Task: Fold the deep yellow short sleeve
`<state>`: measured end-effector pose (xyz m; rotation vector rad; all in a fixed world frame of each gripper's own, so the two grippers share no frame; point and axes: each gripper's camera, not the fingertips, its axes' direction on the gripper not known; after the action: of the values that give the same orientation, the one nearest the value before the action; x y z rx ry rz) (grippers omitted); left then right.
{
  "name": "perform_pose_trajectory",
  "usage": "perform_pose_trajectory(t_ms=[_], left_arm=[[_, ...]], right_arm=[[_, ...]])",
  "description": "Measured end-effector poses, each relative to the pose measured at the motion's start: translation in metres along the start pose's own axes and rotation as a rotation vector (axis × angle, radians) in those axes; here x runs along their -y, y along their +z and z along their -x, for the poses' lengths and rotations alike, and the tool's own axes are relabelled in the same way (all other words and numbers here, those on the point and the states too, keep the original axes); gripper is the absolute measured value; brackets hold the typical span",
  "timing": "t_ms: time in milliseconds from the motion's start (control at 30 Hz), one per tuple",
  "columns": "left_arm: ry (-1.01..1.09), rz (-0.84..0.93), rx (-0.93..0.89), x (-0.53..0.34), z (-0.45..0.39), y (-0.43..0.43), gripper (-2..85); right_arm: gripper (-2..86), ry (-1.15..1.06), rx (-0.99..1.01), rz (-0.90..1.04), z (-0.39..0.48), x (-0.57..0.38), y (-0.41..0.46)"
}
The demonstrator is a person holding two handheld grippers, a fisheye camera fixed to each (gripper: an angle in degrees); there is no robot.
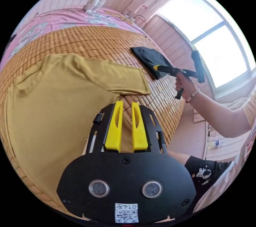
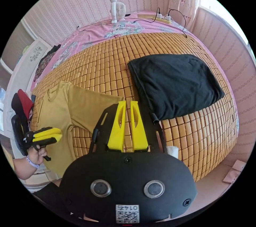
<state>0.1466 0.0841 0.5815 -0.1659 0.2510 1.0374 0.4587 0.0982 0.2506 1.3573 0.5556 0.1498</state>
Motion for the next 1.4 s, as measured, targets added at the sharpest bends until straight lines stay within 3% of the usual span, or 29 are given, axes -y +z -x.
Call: perform_pose_trajectory(t_ms=[167,333,567,733,867,933,1067,1167,1233,1400], left_arm=[[-0.382,-0.117,0.222,-0.091,0.090,-0.104,5.8],[-0.592,-0.249,0.402,-0.158,0.155,-0.180,5.9],[-0.646,-0.379,0.421,-0.184,0.229,-0.224,6.7],[-0.642,-0.393,0.391,-0.179,0.258,-0.235,8.1],[-0.653,-0.329,0.424,-0.183,0.277,-0.240,5.9],[-0.631,-0.341,0.401,-0.191,0.280,-0.245,3.4],[-0.662,-0.356,0.351,-0.218,0.286,-0.259,-0.5],[-0.691,-0.462,0.366,-0.252,0.269,-0.287,-0.7],[-0.710,-0.538,0.374,-0.280,0.249,-0.307,-0.4],[-0.905,-0.593,0.418,-0.358,0.216,-0.328,4.4]], right_arm=[[2.1,-0.209,0.089,0.096,0.077,-0.002,0.013],[3.0,-0.495,0.259,0.161,0.228,0.025,0.069],[6.2,-0.758,0.438,0.168,0.434,0.070,0.139],[8.8,-0.878,0.321,0.176,0.564,0.089,0.197],[7.5,-0.903,0.276,0.282,0.616,0.091,0.241],[2.5,-0.885,0.283,0.380,0.632,0.092,0.260],[1.2,-1.031,0.238,0.351,0.655,0.076,0.255],[1.3,-1.082,0.387,0.300,0.674,0.071,0.233],[2.3,-1.245,0.530,0.158,0.703,0.049,0.199],[6.5,-1.328,0.585,0.144,0.742,0.012,0.185]])
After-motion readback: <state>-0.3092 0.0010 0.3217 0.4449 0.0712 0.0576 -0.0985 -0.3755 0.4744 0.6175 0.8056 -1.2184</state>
